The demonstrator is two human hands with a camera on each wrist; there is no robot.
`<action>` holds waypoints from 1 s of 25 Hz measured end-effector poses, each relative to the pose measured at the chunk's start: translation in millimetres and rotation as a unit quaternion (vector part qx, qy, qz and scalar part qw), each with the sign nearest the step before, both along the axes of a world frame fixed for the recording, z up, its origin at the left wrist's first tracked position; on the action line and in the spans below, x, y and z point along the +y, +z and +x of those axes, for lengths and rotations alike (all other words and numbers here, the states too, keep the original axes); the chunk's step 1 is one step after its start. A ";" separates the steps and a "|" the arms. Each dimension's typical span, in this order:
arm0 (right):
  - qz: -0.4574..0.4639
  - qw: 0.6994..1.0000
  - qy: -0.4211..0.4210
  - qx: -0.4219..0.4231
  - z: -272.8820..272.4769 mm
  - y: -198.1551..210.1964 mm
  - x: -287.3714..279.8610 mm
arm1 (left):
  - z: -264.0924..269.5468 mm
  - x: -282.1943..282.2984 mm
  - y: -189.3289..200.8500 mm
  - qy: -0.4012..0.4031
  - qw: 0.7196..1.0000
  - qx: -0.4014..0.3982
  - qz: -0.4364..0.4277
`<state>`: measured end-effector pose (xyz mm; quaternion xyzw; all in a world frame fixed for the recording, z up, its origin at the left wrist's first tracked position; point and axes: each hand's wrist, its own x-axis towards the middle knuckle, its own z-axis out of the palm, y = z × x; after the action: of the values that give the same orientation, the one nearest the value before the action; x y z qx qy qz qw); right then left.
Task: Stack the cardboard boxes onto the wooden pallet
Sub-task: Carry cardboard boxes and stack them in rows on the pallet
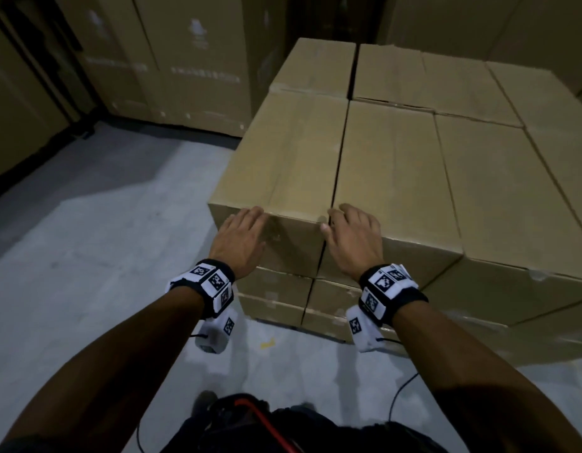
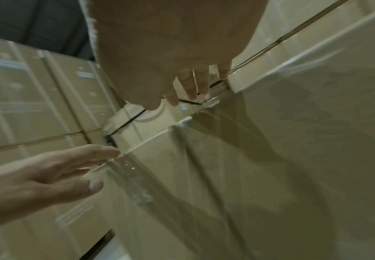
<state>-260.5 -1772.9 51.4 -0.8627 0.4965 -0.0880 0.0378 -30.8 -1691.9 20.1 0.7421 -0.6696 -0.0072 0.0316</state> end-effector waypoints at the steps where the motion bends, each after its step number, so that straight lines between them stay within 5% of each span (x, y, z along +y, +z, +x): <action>1: 0.002 1.000 0.012 0.002 20.1 3.0 4.0 | 16.5 8.1 0.7 0.015 1.000 0.004 -0.003; 15: 0.039 0.999 0.006 0.008 319.4 25.8 45.7 | 295.5 63.8 14.8 0.088 0.995 0.042 -0.017; 25: 0.083 0.992 -0.096 0.023 435.6 42.9 -91.4 | 408.3 -67.3 23.9 0.047 0.997 0.056 -0.022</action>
<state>175.0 -1864.3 94.3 -0.8068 0.5833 -0.0294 0.0893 377.5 -1759.2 44.0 0.7704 -0.6309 -0.0325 0.0860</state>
